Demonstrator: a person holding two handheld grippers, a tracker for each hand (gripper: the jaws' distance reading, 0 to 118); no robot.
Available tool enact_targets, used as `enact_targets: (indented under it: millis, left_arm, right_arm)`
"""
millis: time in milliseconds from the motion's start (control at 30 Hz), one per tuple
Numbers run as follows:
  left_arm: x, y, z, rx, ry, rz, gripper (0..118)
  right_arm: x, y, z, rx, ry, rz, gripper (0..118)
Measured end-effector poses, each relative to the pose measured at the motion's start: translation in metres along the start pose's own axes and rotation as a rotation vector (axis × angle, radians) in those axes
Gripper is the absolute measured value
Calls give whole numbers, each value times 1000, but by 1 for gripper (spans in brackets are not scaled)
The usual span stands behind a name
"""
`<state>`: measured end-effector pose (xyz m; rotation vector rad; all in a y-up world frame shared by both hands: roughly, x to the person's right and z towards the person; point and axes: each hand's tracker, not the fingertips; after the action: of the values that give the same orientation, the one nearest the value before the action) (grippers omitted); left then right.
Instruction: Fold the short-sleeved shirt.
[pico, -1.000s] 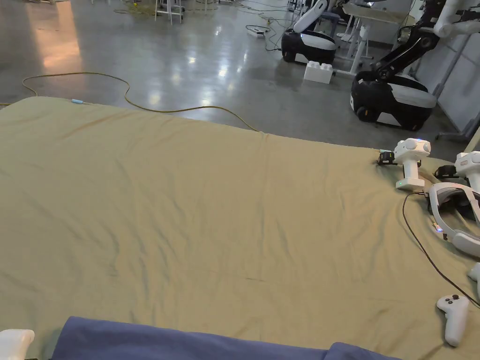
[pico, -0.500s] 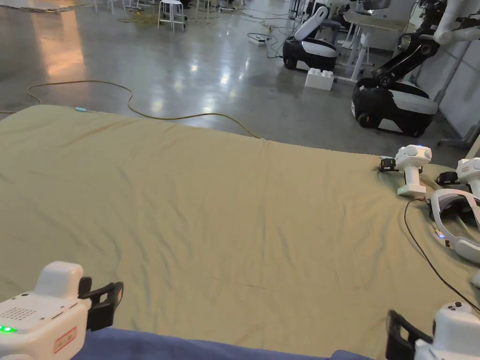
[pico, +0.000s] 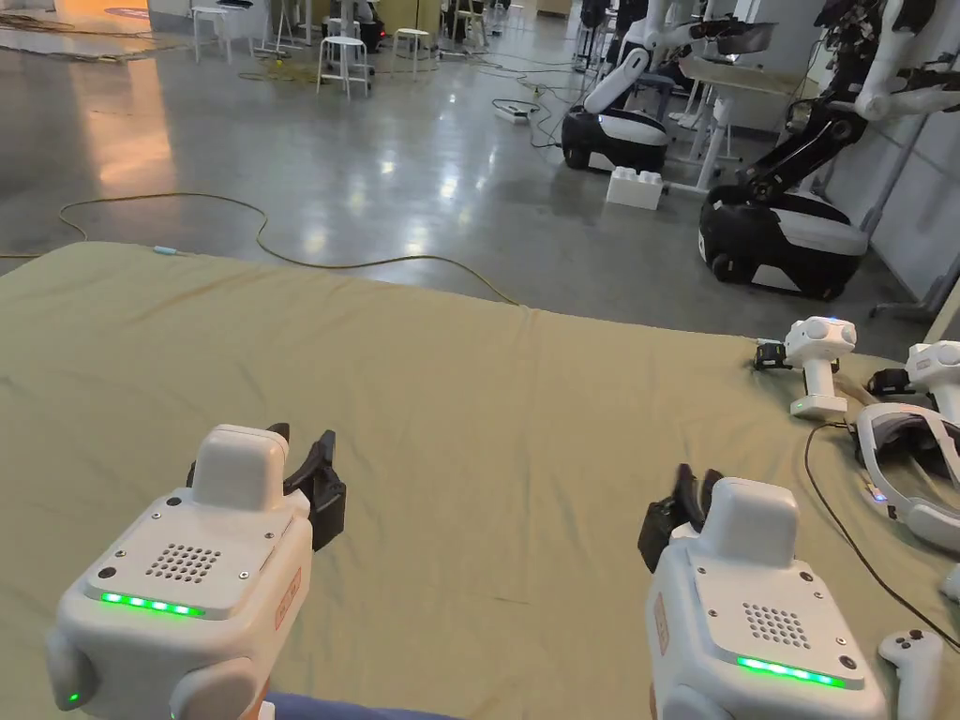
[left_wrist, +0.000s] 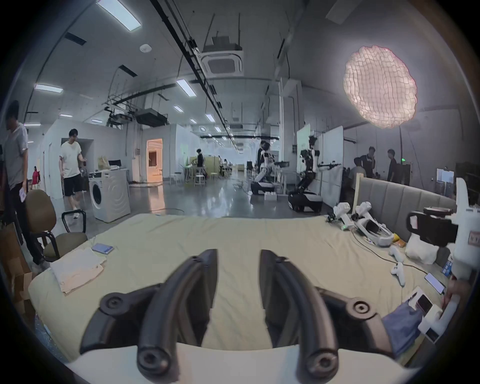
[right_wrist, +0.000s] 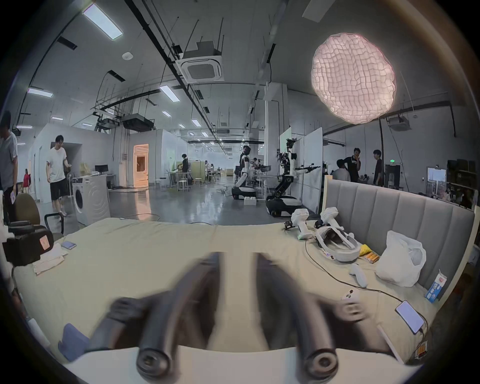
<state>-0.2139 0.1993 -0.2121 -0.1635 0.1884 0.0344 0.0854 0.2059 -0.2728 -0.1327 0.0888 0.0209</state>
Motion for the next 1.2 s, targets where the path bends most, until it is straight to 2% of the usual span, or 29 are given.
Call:
enact_targets:
  millis: [67,100,167,300,467,667,733,1000,1067,1167,1200]
  left_arm:
    - [3,3,1,10,41,-22,20]
    - [2,4,1,10,29,-23,9]
    - [3,3,5,40,41,-40,6]
    - [-3,7,5,42,48,-23,5]
    - [-35,-1,2,-67,36,14,5]
    - [-115,-33,8,-352,-54,84,5]
    - [-138,-45,14,-433,-43,116,5]
    - [-228,-113,15,-694,-190,442,6]
    - [-239,-131,15,-730,-233,516,13]
    - [-250,-157,8,-803,-315,627,66]
    - [-240,-157,9,-838,-343,639,71]
  right_arm:
    - [-1,-3,2,17,-35,-8,2]
    - [1,-4,3,22,-12,-24,0]
    - [-1,-4,3,27,-19,-18,0]
    - [-2,-3,3,28,-22,25,0]
    - [1,-4,2,11,9,40,0]
    - [1,-18,-2,-52,47,70,0]
    - [1,-23,-5,-84,74,74,0]
    - [-10,-48,-15,-189,130,100,0]
    - [-12,-52,-15,-214,149,97,0]
    - [-13,-59,-16,-243,167,95,0]
    - [-13,-61,-16,-251,165,101,0]
